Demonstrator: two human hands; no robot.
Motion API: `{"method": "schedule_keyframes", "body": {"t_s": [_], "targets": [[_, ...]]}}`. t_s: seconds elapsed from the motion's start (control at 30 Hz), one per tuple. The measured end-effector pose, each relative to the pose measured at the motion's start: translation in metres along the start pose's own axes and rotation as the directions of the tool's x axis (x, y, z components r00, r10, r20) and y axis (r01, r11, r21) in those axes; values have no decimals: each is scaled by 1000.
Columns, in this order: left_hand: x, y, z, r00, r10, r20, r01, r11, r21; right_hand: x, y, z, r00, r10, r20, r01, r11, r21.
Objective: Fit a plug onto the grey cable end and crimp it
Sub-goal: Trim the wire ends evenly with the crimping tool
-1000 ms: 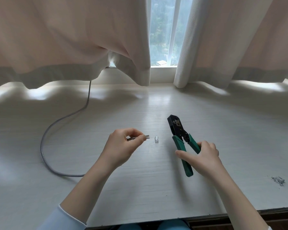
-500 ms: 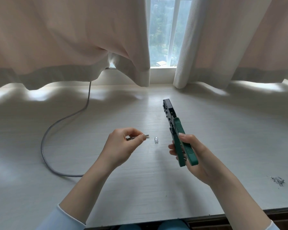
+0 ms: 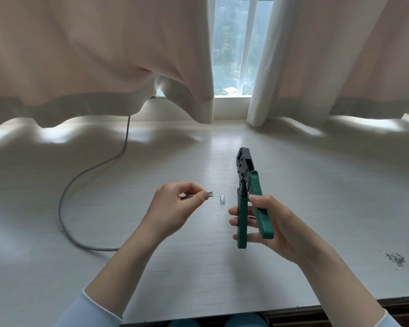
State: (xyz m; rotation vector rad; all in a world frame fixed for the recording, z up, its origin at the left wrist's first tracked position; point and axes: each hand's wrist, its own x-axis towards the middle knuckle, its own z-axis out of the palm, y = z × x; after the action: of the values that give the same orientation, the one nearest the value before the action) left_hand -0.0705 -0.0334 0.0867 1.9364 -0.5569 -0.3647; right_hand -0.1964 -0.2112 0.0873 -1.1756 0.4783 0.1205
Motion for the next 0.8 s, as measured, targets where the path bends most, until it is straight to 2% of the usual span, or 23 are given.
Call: {"method": "schedule_keyframes", "body": {"t_s": [0.1,0.4,0.67,0.8], "targets": [[0,1,1,1000,0,2,0,1000,4,2,1,-1,1000,13,-4,-13,999,-38],[1,2,2,1000,8,18,-8,1000,22,6,0,4,996,32,78,-34,999,23],[3,2,2,999,15,28,-16,999,39,7,1,9,987,38,156,-16,990,-138],[1,3,4,999,2,34,-4,998,57,11,3,15,988,44,148,-33,996,-78]]}}
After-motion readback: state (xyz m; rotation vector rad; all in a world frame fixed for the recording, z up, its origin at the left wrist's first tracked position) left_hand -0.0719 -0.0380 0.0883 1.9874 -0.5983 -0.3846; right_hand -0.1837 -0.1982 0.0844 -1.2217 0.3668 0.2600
